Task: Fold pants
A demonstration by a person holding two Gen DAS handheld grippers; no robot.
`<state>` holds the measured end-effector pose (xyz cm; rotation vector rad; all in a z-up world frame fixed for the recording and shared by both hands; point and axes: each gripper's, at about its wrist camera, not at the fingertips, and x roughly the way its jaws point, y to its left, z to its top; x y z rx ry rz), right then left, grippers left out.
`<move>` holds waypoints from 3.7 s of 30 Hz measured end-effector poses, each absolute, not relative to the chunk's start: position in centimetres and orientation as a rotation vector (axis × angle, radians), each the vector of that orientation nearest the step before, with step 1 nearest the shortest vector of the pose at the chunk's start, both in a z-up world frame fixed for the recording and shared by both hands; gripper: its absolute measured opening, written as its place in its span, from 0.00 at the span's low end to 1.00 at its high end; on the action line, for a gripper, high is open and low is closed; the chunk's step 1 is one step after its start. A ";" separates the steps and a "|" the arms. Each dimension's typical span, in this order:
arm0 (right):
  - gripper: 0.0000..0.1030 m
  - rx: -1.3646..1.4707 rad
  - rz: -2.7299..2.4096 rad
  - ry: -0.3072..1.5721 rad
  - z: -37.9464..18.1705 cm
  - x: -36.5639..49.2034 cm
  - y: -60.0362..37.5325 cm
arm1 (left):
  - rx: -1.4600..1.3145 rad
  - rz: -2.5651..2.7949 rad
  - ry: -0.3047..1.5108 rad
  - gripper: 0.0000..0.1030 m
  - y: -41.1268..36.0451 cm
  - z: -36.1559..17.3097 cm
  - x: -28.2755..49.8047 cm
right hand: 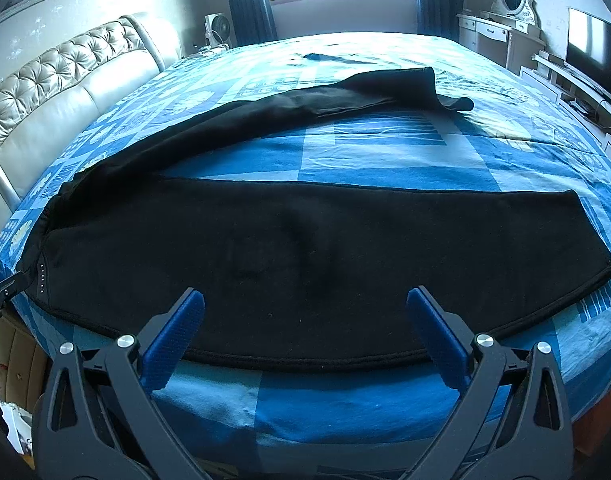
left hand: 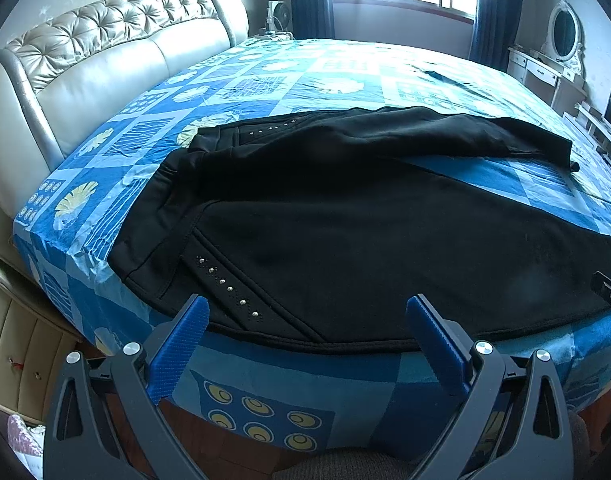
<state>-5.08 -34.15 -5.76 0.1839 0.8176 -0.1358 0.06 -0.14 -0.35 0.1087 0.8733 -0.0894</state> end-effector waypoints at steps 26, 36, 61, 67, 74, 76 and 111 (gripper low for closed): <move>0.98 0.219 -0.127 0.828 -6.0 -5.1 -34.5 | -0.097 -0.353 0.972 0.96 3.2 2.1 3.2; 0.98 0.293 -0.087 0.874 -6.7 -4.9 -34.9 | -0.299 -0.297 1.003 0.96 16.2 2.3 20.7; 0.98 0.413 0.015 0.956 -8.3 -1.2 -35.0 | -0.582 -0.350 1.276 0.09 19.7 -8.5 35.4; 0.98 0.343 0.240 0.924 -4.9 4.7 -34.3 | -0.604 -0.351 1.272 0.09 20.4 -8.8 35.8; 0.98 0.057 0.420 0.871 0.3 20.6 -32.9 | -0.621 -0.382 1.250 0.09 20.9 -9.3 35.5; 0.98 -0.004 0.455 0.906 0.2 25.2 -32.0 | -0.661 -0.397 1.249 0.09 21.5 -9.6 35.5; 0.07 -0.661 0.329 0.527 1.5 10.6 -24.8 | -0.755 -0.593 1.028 0.09 24.8 -1.3 19.9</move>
